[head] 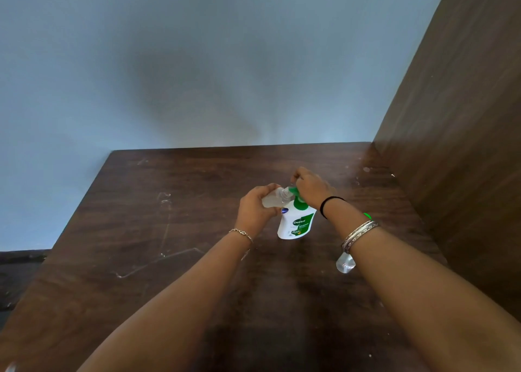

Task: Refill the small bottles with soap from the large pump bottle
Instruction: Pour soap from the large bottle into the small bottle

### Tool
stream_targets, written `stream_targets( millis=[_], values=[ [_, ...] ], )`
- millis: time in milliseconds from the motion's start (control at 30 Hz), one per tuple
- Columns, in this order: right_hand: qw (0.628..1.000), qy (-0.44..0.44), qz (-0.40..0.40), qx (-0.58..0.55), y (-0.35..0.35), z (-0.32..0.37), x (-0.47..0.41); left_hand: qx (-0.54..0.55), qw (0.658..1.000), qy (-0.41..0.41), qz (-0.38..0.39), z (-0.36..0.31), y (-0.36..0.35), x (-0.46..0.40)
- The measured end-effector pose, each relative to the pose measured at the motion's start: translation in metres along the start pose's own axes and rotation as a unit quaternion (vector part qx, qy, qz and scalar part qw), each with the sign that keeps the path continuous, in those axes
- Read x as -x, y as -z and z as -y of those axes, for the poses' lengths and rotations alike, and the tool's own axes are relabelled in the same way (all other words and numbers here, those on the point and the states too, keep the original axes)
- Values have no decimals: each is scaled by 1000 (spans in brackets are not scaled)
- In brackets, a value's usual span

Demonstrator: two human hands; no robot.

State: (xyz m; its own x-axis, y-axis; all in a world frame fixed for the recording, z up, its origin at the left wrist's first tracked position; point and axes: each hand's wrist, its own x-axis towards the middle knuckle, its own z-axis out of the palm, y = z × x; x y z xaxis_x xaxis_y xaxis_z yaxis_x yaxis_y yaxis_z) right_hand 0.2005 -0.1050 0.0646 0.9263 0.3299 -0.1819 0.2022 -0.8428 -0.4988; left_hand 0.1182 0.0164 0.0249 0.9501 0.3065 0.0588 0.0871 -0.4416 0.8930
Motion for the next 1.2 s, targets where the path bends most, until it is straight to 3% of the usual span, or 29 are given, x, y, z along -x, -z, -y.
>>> stream_targets(
  millis=[133, 367, 467, 567, 800, 1000, 1200],
  values=[
    [999, 11, 7, -38, 1, -1, -4, 9, 1000, -8, -1, -2, 0, -2],
    [969, -8, -6, -247, -9, -5, -3, 23, 1000, -5, 4, 3, -2, -1],
    [984, 25, 59, -168, -4, -6, -5, 27, 999, -16, 4, 4, -4, -2],
    [989, 3, 101, -104, -1, -5, -8, 26, 999, -32, 0, 8, -5, -5],
    [999, 35, 36, -18, -2, -1, -7, 22, 999, -36, -13, 8, -7, -2],
    [996, 8, 31, -85, -7, -2, -9, 10, 1000, -26, -14, 11, -5, 0],
    [983, -34, 128, -130, 5, 0, -2, 36, 999, -16, -6, 6, -5, -3]
  ],
)
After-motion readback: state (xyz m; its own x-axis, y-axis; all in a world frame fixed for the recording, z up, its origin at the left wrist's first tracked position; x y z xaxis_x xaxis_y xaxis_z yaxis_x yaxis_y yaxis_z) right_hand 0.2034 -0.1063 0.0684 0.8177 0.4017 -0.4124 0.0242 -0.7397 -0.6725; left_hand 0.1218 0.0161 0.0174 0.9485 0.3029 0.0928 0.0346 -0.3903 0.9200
